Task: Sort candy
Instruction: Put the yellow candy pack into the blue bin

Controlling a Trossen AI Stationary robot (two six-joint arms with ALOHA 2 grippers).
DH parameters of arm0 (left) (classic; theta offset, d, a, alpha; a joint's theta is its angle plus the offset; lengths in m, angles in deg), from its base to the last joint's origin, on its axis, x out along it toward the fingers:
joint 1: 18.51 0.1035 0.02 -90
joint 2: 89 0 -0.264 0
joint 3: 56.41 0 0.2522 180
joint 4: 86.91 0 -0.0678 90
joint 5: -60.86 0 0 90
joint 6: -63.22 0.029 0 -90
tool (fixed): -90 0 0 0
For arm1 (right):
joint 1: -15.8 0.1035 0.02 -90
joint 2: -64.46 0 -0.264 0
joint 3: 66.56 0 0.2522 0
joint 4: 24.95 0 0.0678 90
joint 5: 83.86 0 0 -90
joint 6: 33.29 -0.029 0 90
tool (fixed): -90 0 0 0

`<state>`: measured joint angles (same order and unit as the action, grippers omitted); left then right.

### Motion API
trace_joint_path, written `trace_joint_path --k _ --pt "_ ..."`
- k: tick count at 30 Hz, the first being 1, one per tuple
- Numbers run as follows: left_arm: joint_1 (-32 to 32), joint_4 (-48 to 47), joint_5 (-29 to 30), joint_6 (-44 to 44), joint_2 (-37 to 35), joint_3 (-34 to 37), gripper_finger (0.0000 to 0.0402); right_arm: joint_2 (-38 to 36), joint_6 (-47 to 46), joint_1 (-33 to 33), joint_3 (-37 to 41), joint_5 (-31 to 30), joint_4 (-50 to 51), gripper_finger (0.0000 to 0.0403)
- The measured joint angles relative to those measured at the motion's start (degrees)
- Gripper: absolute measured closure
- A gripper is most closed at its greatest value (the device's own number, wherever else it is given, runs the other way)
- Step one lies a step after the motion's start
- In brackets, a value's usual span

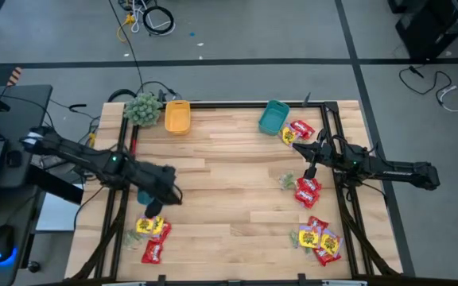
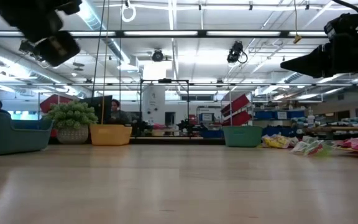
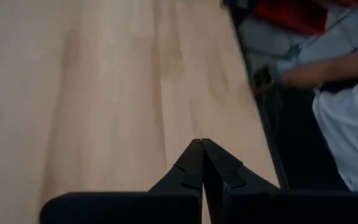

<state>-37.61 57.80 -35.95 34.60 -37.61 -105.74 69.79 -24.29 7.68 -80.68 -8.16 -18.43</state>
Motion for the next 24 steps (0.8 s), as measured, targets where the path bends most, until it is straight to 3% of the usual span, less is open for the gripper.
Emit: trace_joint_path --k 5,13,18,24 --pt "-7.6 -7.9 4.0 -13.5 3.2 -1.9 0.0398 0.0 0.0 0.0 0.0 0.0 0.0 0.0398" --pt "-18.9 -24.1 8.7 -29.0 13.4 -14.7 0.0398 0.0 0.0 0.0 0.0 0.0 0.0 0.0395" --pt "-22.8 -26.0 7.1 -33.7 23.0 -19.6 0.0384 0.0 0.0 0.0 0.0 0.0 0.0 0.0398" --pt "-23.8 -30.5 -0.1 -33.3 32.8 -22.4 0.0324 0.0 0.0 0.0 0.0 0.0 0.0 0.0395"
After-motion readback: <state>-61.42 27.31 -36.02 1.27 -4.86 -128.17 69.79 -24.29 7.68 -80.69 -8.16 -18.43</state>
